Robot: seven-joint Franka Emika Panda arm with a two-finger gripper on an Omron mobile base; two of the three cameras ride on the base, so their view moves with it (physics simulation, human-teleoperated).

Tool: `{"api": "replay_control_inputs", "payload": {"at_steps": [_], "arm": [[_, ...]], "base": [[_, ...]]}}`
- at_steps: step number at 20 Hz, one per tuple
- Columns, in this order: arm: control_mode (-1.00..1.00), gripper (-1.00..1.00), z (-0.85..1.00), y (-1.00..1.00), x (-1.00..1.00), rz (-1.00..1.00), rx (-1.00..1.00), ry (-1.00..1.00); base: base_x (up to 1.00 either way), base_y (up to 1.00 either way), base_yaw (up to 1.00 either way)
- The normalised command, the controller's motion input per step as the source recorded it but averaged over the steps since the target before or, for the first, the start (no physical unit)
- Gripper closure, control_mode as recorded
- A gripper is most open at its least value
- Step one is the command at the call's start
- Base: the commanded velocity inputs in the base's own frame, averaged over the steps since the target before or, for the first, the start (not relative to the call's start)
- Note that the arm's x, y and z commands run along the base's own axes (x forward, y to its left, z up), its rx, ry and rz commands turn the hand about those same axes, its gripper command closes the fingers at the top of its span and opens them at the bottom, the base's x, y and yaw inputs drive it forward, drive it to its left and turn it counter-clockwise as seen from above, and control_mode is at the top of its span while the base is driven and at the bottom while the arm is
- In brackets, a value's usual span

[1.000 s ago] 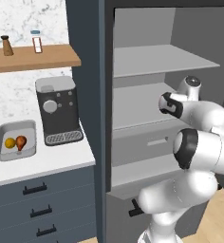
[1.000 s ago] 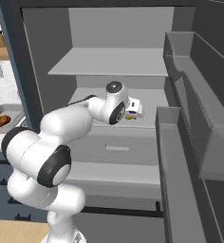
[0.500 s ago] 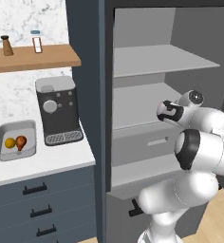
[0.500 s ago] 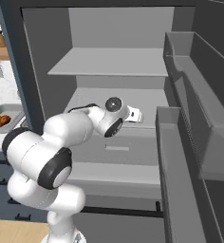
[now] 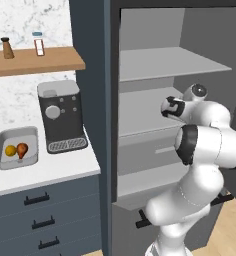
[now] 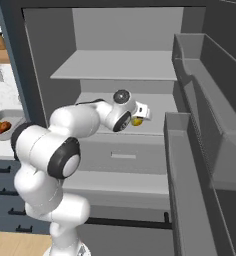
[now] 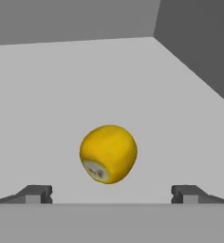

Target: Place one lemon and one chicken drumstick in each tupperware on the nearby counter, to pack two identical lunches.

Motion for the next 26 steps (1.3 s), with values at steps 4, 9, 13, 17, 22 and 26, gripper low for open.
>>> {"api": "replay_control_inputs", "payload": {"at_steps": [4,9,13,17,22,26], "arm": [[-1.00,-1.00,-0.43,0.00,0.22,0.01,0.00,0.00],[-1.00,-1.00,-0.13,0.00,0.21,0.00,0.00,0.01],[-1.00,-1.00,0.00,-0.11,0.18,-0.01,0.03,0.00],[-1.00,-1.00,0.11,-0.08,0.29,-0.01,0.06,0.08],[-1.00,-1.00,0.03,-0.01,0.23,0.00,0.04,0.08],[-1.00,-1.00,-0.05,0.00,0.07,0.00,0.00,0.13]], "base": [[0.00,0.00,0.00],[0.00,0.00,0.00],[0.00,0.00,0.00],[0.00,0.00,0.00],[0.00,0.00,0.00],[0.00,0.00,0.00]]}}
